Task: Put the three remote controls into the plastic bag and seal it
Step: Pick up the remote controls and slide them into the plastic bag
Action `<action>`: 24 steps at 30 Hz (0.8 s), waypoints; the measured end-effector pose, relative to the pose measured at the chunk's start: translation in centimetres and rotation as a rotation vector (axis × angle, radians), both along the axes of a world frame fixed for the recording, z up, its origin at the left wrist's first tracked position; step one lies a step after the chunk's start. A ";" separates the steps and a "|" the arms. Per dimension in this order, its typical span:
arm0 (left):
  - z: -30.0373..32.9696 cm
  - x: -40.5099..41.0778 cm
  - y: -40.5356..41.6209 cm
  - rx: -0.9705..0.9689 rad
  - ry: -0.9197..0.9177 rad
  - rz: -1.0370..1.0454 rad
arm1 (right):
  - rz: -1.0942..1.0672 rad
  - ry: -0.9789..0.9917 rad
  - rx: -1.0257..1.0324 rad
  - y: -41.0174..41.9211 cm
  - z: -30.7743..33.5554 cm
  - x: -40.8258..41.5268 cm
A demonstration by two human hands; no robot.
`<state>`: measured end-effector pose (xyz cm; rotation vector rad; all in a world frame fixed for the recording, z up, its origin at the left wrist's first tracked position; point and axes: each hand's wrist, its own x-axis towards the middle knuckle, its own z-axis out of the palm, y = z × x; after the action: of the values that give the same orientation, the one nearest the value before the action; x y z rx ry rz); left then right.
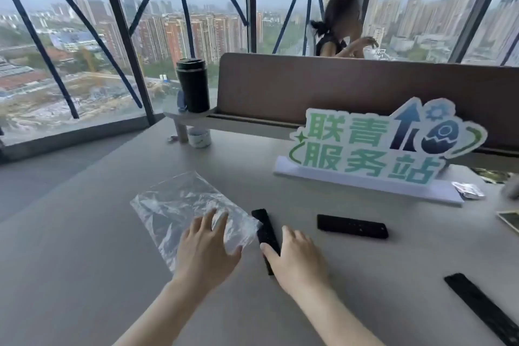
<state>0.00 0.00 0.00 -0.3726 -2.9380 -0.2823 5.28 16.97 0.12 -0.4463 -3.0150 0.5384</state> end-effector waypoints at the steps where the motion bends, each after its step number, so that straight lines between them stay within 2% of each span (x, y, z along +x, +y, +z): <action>1: -0.3 0.0 -0.5 -0.014 0.010 -0.014 | -0.031 -0.021 0.005 -0.4 -0.5 0.1; 4: -1.5 -0.2 -1.8 0.009 0.122 -0.050 | -0.090 -0.007 0.004 -1.4 -0.9 0.5; 6: -1.4 0.1 -2.2 -0.043 0.101 -0.050 | -0.108 -0.023 -0.059 -1.9 -1.0 1.3; 9: -0.6 0.7 -2.3 0.007 0.095 -0.070 | -0.110 -0.105 -0.150 -1.2 -0.6 3.0; 13: 0.0 2.2 -1.5 0.193 0.085 -0.207 | -0.168 -0.029 -0.755 2.2 1.9 8.1; 16: 0.8 3.7 0.2 0.327 0.140 -0.269 | -0.157 -0.035 -0.989 5.2 4.4 13.3; 21: 2.3 6.4 6.1 0.466 0.100 -0.359 | -0.073 -0.161 -1.011 6.3 5.7 16.3; 24: 3.1 8.1 9.2 0.459 0.077 -0.415 | -0.061 -0.136 -1.023 5.1 4.7 14.9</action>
<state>8.11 9.24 3.07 -0.8866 -2.5836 -0.9459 20.23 22.12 4.82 -0.5970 -2.5646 2.0857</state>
